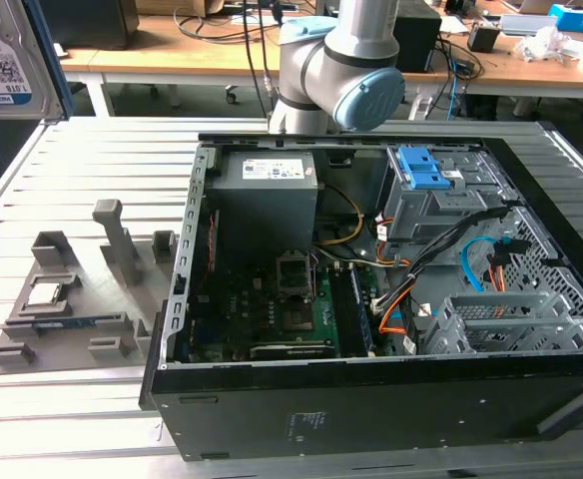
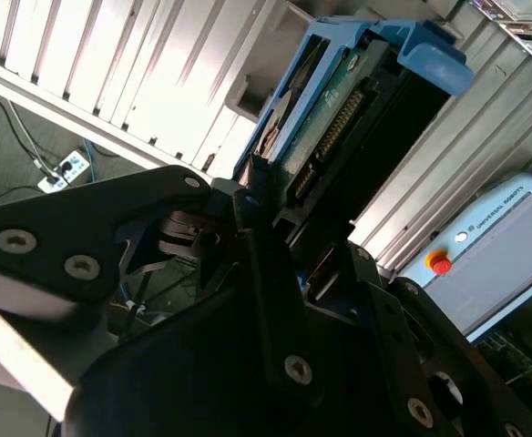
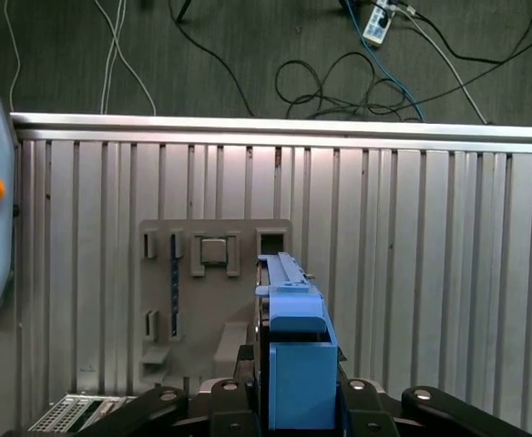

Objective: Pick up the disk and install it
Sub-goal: 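Pick up the disk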

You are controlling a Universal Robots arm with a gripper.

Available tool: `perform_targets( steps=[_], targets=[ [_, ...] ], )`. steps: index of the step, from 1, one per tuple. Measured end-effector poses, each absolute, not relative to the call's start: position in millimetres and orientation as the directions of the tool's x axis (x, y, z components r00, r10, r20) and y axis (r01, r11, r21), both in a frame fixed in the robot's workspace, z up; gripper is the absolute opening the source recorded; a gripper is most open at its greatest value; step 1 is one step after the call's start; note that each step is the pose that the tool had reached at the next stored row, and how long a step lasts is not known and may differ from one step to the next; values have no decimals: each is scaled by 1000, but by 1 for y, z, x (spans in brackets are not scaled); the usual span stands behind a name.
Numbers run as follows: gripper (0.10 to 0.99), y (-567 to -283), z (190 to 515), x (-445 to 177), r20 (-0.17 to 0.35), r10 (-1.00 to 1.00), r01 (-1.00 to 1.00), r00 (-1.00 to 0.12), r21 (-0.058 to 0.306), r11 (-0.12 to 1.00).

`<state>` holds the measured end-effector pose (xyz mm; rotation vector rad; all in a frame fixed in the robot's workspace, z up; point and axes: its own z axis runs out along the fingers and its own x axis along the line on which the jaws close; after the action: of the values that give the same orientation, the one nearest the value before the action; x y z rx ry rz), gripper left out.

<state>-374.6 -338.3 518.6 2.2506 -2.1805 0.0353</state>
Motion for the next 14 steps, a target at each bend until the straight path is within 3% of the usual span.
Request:
perform_targets(
  steps=[14],
  targets=[
    [365,-338,519,-360,23,-999,-999,31,-10,-32]
  ],
)
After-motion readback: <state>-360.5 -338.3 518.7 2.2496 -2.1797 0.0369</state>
